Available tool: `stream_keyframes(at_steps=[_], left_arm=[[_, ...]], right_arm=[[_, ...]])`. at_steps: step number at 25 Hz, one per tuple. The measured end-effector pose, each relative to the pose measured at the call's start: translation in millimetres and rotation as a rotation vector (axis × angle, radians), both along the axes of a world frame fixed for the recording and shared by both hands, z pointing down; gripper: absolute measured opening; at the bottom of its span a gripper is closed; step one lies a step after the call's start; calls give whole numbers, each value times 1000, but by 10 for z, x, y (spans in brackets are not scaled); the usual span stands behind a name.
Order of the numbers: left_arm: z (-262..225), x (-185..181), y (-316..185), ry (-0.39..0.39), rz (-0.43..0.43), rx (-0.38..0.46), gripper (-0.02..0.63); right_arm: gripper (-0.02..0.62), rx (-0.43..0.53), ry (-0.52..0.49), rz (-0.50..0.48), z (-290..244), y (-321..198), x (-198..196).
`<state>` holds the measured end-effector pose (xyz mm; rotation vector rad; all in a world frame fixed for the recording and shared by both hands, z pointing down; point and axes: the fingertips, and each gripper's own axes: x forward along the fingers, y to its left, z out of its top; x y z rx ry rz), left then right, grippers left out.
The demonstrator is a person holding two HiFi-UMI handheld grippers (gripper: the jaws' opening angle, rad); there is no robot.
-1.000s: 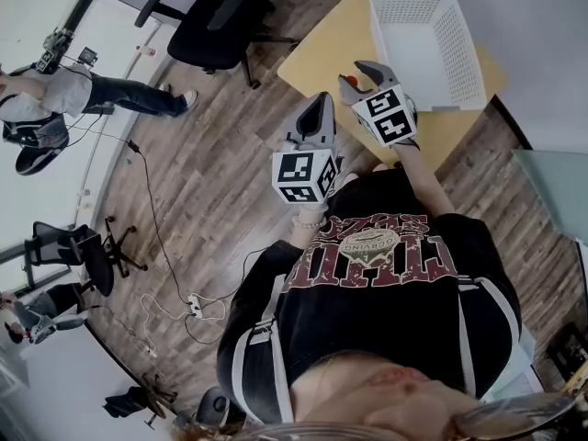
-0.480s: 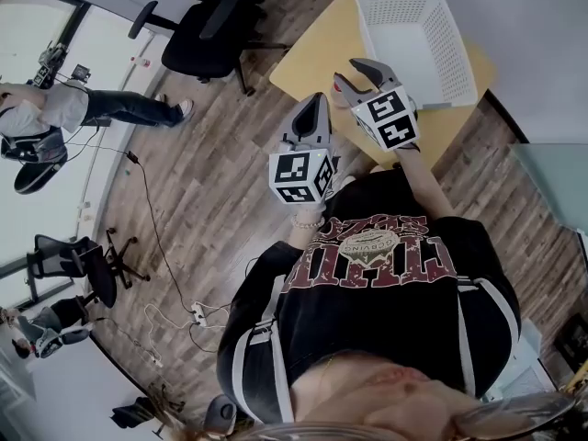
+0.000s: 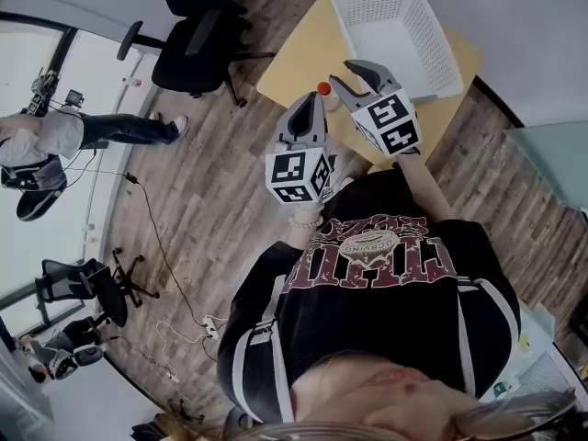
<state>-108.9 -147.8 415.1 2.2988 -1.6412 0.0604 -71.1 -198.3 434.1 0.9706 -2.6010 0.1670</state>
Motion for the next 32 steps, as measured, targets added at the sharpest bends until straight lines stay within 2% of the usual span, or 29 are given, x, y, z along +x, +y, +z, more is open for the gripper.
stream_keyframes(at_steps=[16, 32], left_arm=[[-27, 443, -135, -2, 107, 10, 48], [-40, 950, -266, -7, 215, 16, 47]], right_arm=[[58, 36, -46, 122, -196, 1, 582], [32, 35, -76, 208, -241, -20, 1097]])
